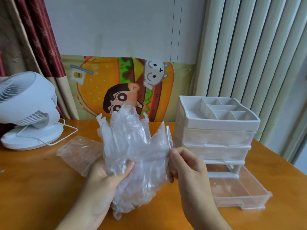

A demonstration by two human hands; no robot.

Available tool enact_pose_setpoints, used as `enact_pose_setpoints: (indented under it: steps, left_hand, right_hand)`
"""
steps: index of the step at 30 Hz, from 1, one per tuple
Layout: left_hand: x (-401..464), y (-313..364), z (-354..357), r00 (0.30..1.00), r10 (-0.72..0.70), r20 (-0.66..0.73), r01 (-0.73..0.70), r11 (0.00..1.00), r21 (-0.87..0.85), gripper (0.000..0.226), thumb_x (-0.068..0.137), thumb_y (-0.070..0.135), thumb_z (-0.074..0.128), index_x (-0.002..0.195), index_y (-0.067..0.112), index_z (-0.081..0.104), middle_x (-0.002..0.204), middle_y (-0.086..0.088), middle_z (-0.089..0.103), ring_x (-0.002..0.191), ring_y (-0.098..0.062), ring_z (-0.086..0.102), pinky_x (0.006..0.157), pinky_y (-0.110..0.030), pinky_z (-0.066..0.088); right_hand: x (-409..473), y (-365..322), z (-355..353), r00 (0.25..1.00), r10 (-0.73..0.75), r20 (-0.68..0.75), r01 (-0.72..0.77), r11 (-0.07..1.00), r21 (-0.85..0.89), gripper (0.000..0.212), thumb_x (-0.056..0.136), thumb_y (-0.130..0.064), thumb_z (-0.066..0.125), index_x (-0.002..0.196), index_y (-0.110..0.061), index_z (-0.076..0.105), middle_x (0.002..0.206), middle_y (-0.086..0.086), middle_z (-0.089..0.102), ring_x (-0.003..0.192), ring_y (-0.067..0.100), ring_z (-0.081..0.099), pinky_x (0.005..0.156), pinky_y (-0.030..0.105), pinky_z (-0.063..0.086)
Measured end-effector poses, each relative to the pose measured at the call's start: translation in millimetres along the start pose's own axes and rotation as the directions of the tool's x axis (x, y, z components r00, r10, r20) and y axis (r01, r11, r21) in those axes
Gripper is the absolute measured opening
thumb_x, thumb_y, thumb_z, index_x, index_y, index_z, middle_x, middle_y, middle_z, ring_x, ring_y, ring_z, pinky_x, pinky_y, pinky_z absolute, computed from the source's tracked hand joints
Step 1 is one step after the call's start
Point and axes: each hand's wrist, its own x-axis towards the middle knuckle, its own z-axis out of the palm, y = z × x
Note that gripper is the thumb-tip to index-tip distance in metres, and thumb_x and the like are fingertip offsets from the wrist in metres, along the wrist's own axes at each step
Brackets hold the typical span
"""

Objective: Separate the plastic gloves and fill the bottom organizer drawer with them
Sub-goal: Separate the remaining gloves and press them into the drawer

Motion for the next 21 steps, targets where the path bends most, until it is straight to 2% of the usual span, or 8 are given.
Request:
enact_pose_setpoints:
  steps: [3, 5, 7, 9, 10, 13, 17, 21]
  left_hand:
    - [3, -4, -3, 0.998, -0.034, -0.047, 0.034, 0.999, -0.019, 0.020, 0.091, 0.005, 0.069, 0.108, 0.010, 0.078, 0.105, -0.014, 0.079, 0.097, -0.030, 0.078, 0.089, -0.042, 0.055]
    - [5, -8, -6, 0.998, -0.034, -0.061, 0.034, 0.999, -0.006, 0.021, 0.090, 0.010, 0.072, 0.110, 0.008, 0.077, 0.105, -0.015, 0.079, 0.095, -0.033, 0.078, 0.089, -0.044, 0.056]
    - [6, -12, -8, 0.999, -0.019, -0.032, 0.020, 0.999, 0.037, 0.021, 0.089, 0.014, 0.073, 0.108, 0.009, 0.078, 0.102, -0.017, 0.079, 0.088, -0.034, 0.078, 0.080, -0.044, 0.058]
    - [6, -13, -7, 1.000, 0.003, 0.024, -0.006, 0.995, 0.097, 0.018, 0.089, 0.014, 0.075, 0.105, 0.007, 0.079, 0.087, -0.018, 0.078, 0.063, -0.027, 0.075, 0.053, -0.033, 0.056]
    - [5, -14, -5, 0.999, 0.023, 0.046, -0.028, 0.992, 0.125, 0.017, 0.087, 0.013, 0.079, 0.104, 0.007, 0.079, 0.082, -0.017, 0.078, 0.058, -0.023, 0.073, 0.048, -0.029, 0.055]
    - [3, -12, 0, 0.995, 0.057, 0.076, -0.071, 0.980, 0.184, 0.034, 0.070, 0.025, 0.086, 0.104, 0.020, 0.080, 0.096, -0.009, 0.080, 0.091, -0.025, 0.078, 0.077, -0.043, 0.059]
    - [1, -9, 0, 0.999, -0.037, -0.014, 0.037, 0.999, 0.008, 0.020, 0.090, 0.003, 0.070, 0.105, 0.012, 0.080, 0.100, -0.015, 0.080, 0.094, -0.032, 0.078, 0.078, -0.043, 0.057]
    - [-2, -1, 2, 0.992, -0.123, -0.029, 0.119, 0.987, -0.105, 0.020, 0.094, 0.014, 0.068, 0.110, 0.009, 0.078, 0.105, -0.015, 0.079, 0.098, -0.032, 0.077, 0.083, -0.043, 0.057]
  right_hand:
    - [-5, -2, 2, 0.974, -0.204, -0.099, 0.198, 0.978, -0.068, 0.028, 0.100, -0.027, 0.069, 0.075, -0.017, 0.059, 0.064, 0.002, 0.045, 0.062, 0.020, 0.041, 0.059, 0.035, 0.037]
    - [-12, -7, 5, 0.887, -0.463, 0.006, 0.447, 0.853, -0.270, 0.020, 0.094, -0.029, 0.072, 0.078, -0.022, 0.061, 0.066, -0.006, 0.049, 0.063, 0.015, 0.046, 0.061, 0.025, 0.038]
    - [-19, -8, 13, 0.818, -0.552, 0.161, 0.559, 0.699, -0.446, 0.012, 0.092, -0.037, 0.075, 0.088, -0.029, 0.067, 0.077, -0.009, 0.054, 0.075, 0.016, 0.055, 0.066, 0.022, 0.040]
    - [-21, -3, 20, 0.834, -0.512, 0.208, 0.532, 0.641, -0.553, 0.021, 0.087, -0.049, 0.077, 0.090, -0.034, 0.063, 0.084, -0.015, 0.053, 0.086, 0.012, 0.056, 0.072, 0.018, 0.040]
    - [-21, 0, 23, 0.861, -0.466, 0.205, 0.490, 0.651, -0.580, 0.026, 0.085, -0.052, 0.076, 0.085, -0.034, 0.057, 0.083, -0.017, 0.051, 0.087, 0.011, 0.055, 0.073, 0.017, 0.039]
    - [-20, 2, 25, 0.920, -0.351, 0.174, 0.388, 0.759, -0.522, 0.025, 0.084, -0.048, 0.069, 0.075, -0.029, 0.054, 0.079, -0.011, 0.054, 0.081, 0.015, 0.053, 0.069, 0.020, 0.038]
    - [-17, -5, 19, 0.972, -0.202, 0.124, 0.232, 0.918, -0.322, 0.024, 0.097, -0.027, 0.069, 0.079, -0.013, 0.062, 0.066, -0.008, 0.046, 0.064, 0.008, 0.042, 0.062, 0.018, 0.036]
    - [-12, -5, 16, 0.986, -0.133, 0.097, 0.153, 0.959, -0.238, 0.022, 0.098, -0.015, 0.070, 0.079, -0.013, 0.059, 0.069, 0.003, 0.057, 0.066, 0.014, 0.055, 0.063, 0.020, 0.042]
